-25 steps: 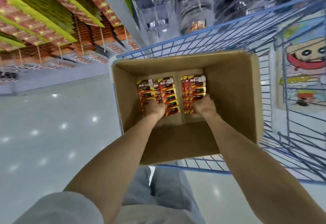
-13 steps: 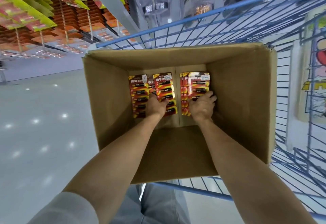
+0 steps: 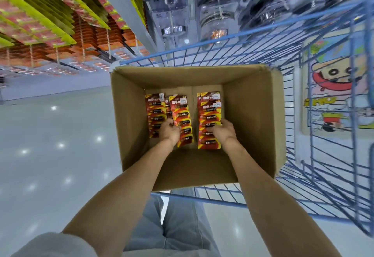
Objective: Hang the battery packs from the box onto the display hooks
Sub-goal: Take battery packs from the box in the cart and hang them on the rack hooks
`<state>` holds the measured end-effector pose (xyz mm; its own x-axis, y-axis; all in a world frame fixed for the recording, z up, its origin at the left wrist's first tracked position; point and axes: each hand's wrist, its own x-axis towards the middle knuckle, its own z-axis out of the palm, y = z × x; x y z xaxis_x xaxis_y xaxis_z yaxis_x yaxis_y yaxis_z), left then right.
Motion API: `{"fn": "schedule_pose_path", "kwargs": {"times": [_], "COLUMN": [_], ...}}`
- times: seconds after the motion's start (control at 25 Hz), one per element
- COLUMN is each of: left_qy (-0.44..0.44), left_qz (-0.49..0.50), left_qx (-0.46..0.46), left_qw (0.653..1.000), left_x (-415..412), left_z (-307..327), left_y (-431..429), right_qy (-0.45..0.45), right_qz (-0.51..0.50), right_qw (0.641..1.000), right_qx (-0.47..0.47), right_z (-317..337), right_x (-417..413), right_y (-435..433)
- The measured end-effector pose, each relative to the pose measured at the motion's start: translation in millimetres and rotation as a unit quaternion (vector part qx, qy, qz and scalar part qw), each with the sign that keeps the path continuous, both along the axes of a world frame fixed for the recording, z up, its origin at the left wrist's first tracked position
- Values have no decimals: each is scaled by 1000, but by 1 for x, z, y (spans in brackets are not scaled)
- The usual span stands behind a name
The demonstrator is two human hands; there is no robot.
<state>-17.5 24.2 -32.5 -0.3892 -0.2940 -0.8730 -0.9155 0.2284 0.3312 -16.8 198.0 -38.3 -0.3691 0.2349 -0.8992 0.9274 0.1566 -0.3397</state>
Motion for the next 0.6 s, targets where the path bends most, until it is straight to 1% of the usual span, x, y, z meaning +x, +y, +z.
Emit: {"fn": "schedule_pose_path", "kwargs": {"times": [0.16,0.32,0.44,0.6], "left_qy": [44,90,158,242], "left_qz": [40,97,112,113], "left_qx": [44,112,166,189], "left_qw": [997,985,967,945], "left_x": [9,9,13,18], "left_z": [58,124,177,233], "left_y": [-6,-14,-27,-44], "right_qy": [61,119,163,219], "right_qz": [-39,-64,-90,-93], "right_qw": [996,987,976,959], "right_qx": [-47,-89,-114,-158], "right_z": [70,143,191,245], "right_x": [14,22,24,27], "right_y": [10,9,3,-8]}}
